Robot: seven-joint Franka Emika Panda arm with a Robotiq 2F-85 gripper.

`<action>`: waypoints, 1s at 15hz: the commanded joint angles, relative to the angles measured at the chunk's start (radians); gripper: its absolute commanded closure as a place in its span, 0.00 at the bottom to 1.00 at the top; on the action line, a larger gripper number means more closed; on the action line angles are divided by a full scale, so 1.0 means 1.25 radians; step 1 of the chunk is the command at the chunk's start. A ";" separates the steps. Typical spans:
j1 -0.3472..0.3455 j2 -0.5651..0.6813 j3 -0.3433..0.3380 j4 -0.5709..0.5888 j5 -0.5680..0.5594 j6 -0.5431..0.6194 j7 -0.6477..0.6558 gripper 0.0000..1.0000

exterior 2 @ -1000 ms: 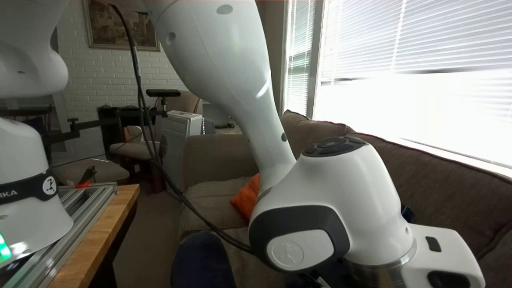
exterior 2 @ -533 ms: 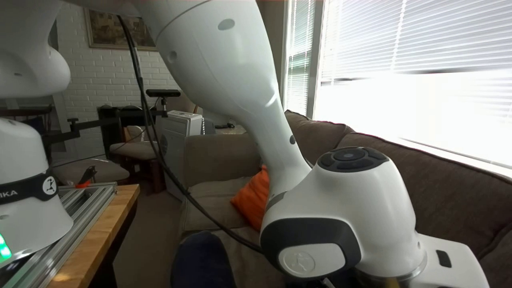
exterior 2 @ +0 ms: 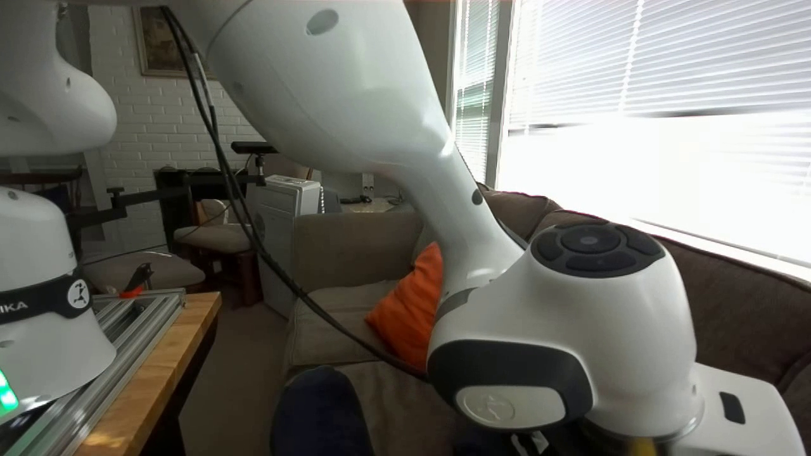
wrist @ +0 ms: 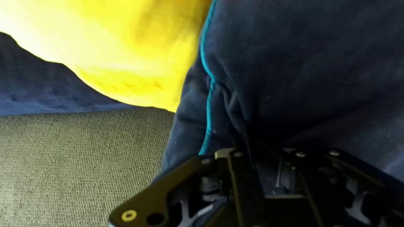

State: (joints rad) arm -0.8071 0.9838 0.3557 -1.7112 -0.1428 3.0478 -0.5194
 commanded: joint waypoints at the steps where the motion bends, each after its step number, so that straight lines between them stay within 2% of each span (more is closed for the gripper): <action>1: -0.072 -0.002 0.103 -0.001 -0.009 -0.050 -0.067 0.98; 4: -0.089 -0.023 0.131 -0.017 0.000 -0.087 -0.120 0.98; 7: -0.050 -0.072 0.089 -0.034 0.000 -0.115 -0.143 0.98; 11: 0.069 -0.181 -0.052 -0.079 -0.018 -0.112 -0.116 0.98; 15: 0.219 -0.257 -0.205 -0.111 -0.037 -0.111 -0.102 0.98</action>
State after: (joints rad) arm -0.6532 0.7648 0.2180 -1.7963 -0.1462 2.9162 -0.6938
